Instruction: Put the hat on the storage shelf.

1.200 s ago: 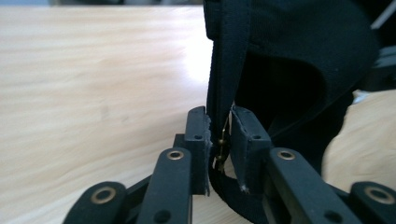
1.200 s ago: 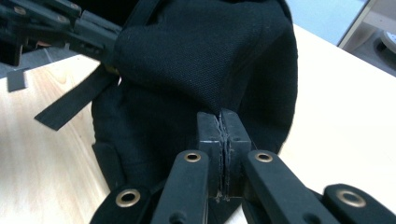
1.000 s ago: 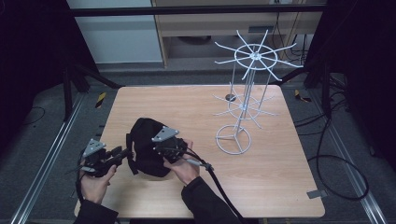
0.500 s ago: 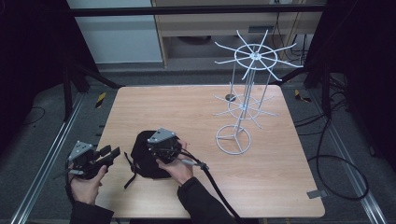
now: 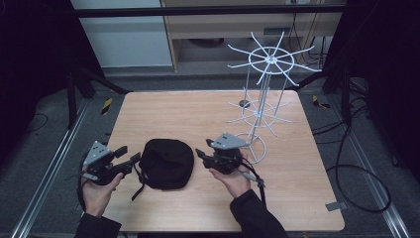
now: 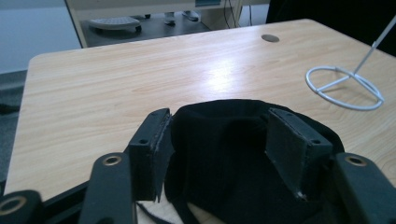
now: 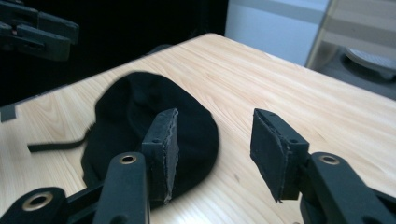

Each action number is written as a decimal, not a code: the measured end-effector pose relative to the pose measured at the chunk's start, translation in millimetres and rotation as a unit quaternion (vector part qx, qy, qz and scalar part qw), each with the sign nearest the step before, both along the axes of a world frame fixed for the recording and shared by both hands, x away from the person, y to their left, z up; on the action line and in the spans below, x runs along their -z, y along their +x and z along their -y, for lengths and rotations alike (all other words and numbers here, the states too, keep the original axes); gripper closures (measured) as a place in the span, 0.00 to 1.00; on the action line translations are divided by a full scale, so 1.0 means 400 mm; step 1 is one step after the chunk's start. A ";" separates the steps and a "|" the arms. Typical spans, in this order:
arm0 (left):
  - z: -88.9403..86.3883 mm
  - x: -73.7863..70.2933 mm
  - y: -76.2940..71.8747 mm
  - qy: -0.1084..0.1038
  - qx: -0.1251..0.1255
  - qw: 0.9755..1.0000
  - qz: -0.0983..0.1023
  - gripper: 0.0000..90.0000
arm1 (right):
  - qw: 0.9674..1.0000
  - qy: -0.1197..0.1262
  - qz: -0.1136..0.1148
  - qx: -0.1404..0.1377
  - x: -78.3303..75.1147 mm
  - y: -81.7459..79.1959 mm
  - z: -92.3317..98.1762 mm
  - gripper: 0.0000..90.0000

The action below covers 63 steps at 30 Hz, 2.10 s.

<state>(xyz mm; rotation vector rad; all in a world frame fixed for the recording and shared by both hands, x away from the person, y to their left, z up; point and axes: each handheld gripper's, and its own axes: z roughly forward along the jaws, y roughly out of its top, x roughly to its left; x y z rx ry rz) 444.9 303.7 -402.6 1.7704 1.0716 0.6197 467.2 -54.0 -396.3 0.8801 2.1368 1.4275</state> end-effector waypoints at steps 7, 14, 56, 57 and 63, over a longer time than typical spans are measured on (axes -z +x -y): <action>0.045 0.020 0.033 0.052 0.027 0.998 -0.015 0.37 | 1.000 -0.019 0.003 0.020 0.032 -0.052 0.128 0.52; 0.053 0.058 0.085 0.094 0.032 0.994 -0.045 0.33 | 0.999 -0.017 -0.010 0.050 0.081 -0.091 0.252 0.51; 0.065 -0.002 0.027 0.005 0.081 0.997 -0.009 0.98 | 0.977 -0.025 -0.051 0.205 0.176 -0.097 0.559 0.52; 0.066 -0.008 0.023 0.000 0.083 0.997 -0.004 0.98 | 0.977 -0.024 -0.053 0.205 0.176 -0.097 0.561 0.52; 0.080 -0.050 0.003 -0.044 0.091 0.995 0.025 0.98 | 0.976 -0.022 -0.047 0.212 0.178 -0.096 0.572 0.51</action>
